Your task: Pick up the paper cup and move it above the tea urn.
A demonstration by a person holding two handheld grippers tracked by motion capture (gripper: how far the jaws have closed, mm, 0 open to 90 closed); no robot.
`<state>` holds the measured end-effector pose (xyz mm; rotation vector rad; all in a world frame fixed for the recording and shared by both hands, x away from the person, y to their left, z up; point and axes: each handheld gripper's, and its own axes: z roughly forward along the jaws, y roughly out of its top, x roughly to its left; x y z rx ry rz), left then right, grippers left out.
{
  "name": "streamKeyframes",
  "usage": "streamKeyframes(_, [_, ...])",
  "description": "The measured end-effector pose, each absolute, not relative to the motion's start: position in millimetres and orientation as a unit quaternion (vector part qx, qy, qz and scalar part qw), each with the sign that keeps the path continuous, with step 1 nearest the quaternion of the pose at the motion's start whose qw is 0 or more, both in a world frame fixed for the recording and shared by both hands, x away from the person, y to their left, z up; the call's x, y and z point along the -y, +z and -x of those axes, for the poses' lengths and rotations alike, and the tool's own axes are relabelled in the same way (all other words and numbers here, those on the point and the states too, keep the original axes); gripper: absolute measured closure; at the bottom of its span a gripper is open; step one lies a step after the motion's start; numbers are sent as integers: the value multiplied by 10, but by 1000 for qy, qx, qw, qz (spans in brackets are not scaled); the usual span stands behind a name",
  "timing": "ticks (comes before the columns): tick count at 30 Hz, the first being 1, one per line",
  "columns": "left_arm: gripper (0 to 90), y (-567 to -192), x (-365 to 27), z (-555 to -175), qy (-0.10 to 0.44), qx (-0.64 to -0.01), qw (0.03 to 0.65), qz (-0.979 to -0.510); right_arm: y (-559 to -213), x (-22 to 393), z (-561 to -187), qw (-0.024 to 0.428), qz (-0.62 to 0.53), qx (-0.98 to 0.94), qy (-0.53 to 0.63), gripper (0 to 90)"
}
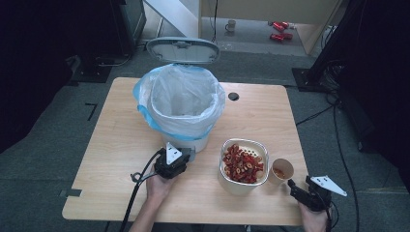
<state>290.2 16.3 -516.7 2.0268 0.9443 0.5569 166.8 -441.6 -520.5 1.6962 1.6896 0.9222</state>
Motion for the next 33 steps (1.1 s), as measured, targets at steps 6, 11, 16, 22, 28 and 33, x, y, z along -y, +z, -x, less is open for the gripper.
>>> streamKeyframes(6, [565, -5167, -162, -2901, 221, -375, 407, -803, -5202, 4362, -1530, 278, -626, -629, 368, 274])
streamKeyframes(11, [565, -5169, -159, -2898, 222, -375, 407, -803, -5194, 4266, -1444, 276, -611, -635, 384, 271])
streamKeyframes(16, [565, -5169, -159, -2898, 222, -375, 408, -803, -5170, 4156, -1443, 267, -598, -643, 397, 254])
streamKeyframes(22, [565, -5169, -160, -2898, 222, -375, 408, -802, -5125, 4038, -1498, 263, -582, -650, 412, 220])
streamKeyframes(28, [564, -5168, -162, -2899, 222, -374, 408, -802, -5101, 3947, -1608, 263, -578, -652, 415, 189])
streamKeyframes(33, [565, -5168, -161, -2898, 222, -375, 409, -802, -5102, 3911, -1694, 262, -579, -651, 415, 182])
